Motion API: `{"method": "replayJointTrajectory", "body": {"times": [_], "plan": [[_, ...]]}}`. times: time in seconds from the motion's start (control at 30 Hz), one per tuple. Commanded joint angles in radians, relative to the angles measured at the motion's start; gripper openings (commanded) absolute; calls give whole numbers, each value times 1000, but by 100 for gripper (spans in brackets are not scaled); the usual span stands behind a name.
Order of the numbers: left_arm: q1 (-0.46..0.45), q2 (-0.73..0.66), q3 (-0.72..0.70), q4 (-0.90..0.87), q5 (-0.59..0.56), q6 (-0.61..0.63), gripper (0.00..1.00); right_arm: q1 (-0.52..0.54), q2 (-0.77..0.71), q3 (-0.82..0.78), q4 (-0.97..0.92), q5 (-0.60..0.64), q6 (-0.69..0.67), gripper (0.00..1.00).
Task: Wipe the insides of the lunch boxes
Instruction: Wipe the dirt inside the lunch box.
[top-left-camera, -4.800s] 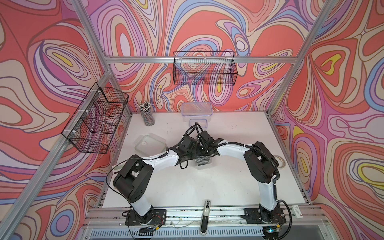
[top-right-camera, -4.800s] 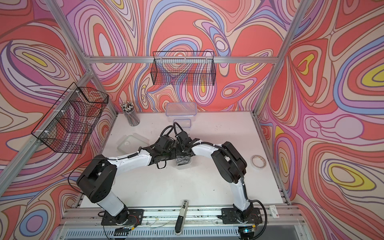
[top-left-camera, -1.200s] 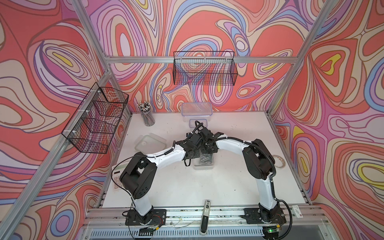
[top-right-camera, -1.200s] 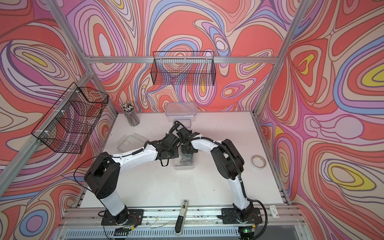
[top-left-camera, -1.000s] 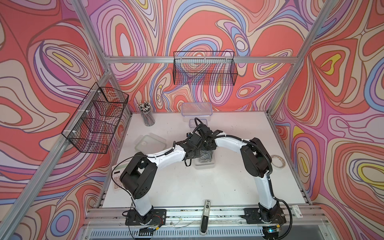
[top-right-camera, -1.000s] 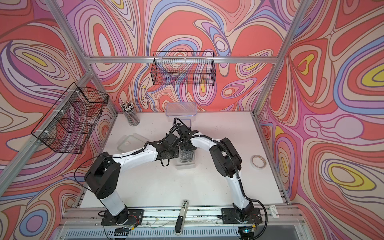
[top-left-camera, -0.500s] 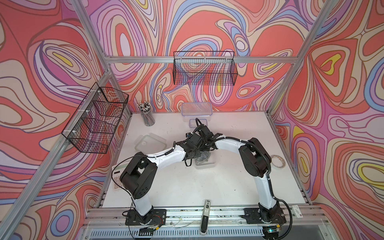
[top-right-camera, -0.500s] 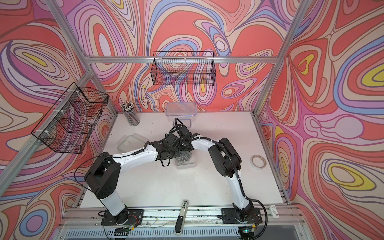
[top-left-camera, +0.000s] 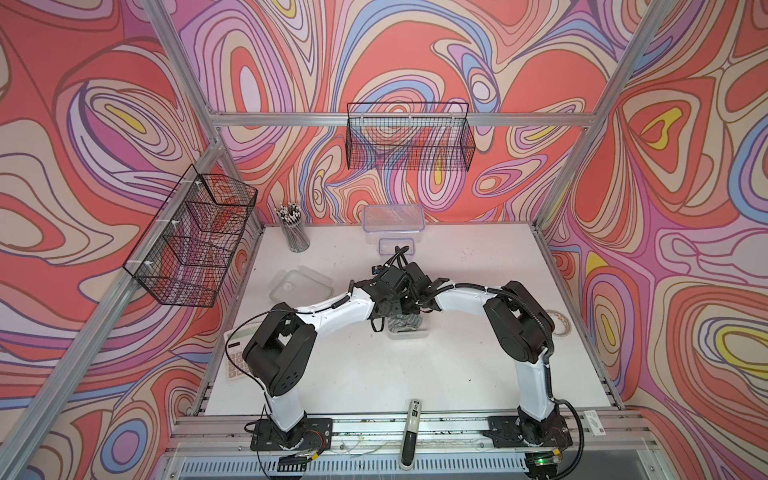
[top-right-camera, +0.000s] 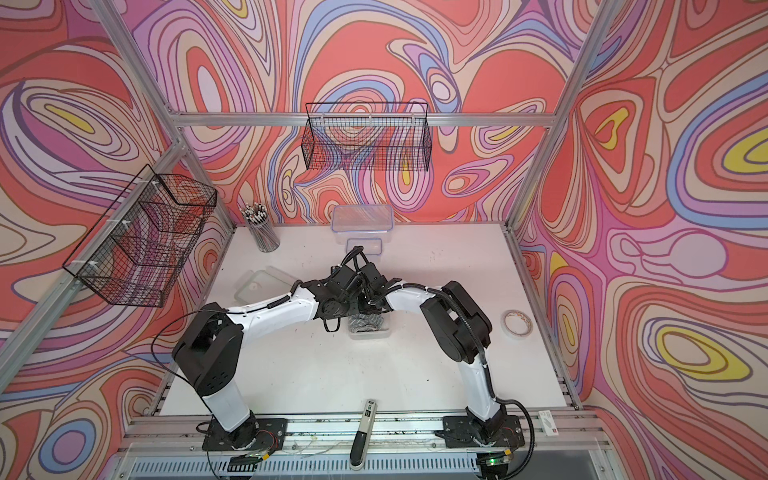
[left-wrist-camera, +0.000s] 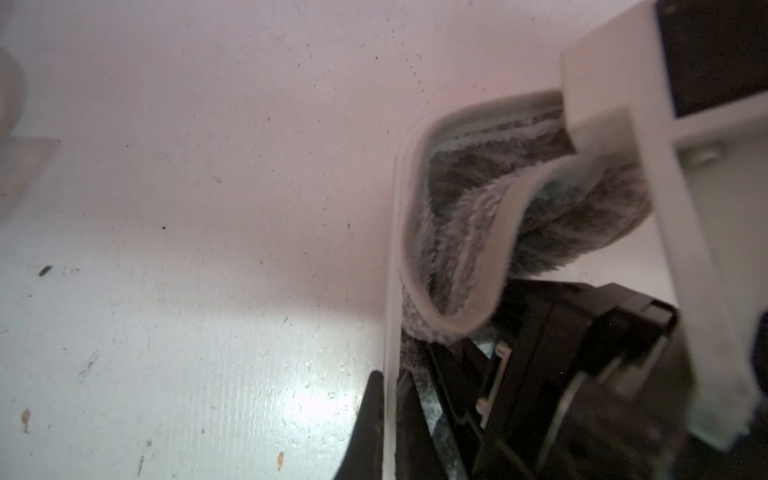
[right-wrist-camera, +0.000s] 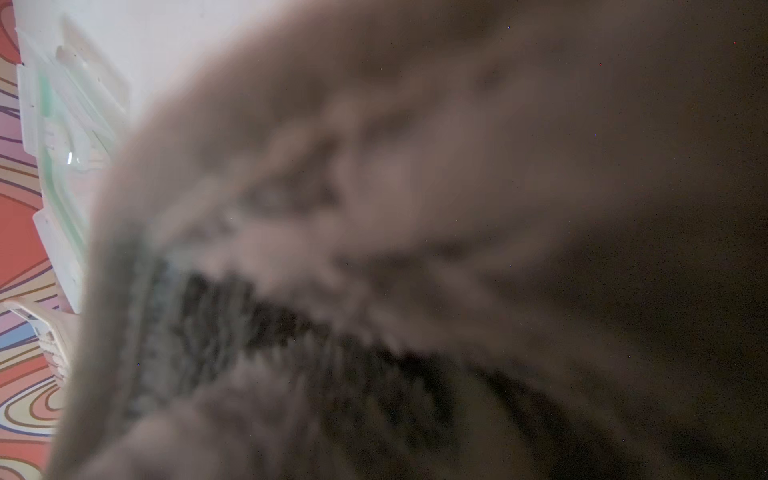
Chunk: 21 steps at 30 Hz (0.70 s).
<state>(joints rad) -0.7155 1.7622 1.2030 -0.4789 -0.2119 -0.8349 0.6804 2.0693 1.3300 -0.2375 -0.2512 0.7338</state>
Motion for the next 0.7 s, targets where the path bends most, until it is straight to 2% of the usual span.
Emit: {"method": "replayJointTrajectory", "body": {"times": [0.0,0.13,0.27,0.5,0.67], "plan": [[23,19,35,7,-40,-15,0,56,9,-59,-114,-39,8,0],[37,20,43,-8,-53,-1,0,61,-14,-97,-146,0,3,0],[41,16,51,-30,-57,27,0,61,-32,-94,-247,119,-16,0],[39,3,22,-37,7,63,0,56,-16,-4,-413,370,-65,0],[34,-10,-20,-39,38,72,0,29,26,81,-452,469,-97,0]]}}
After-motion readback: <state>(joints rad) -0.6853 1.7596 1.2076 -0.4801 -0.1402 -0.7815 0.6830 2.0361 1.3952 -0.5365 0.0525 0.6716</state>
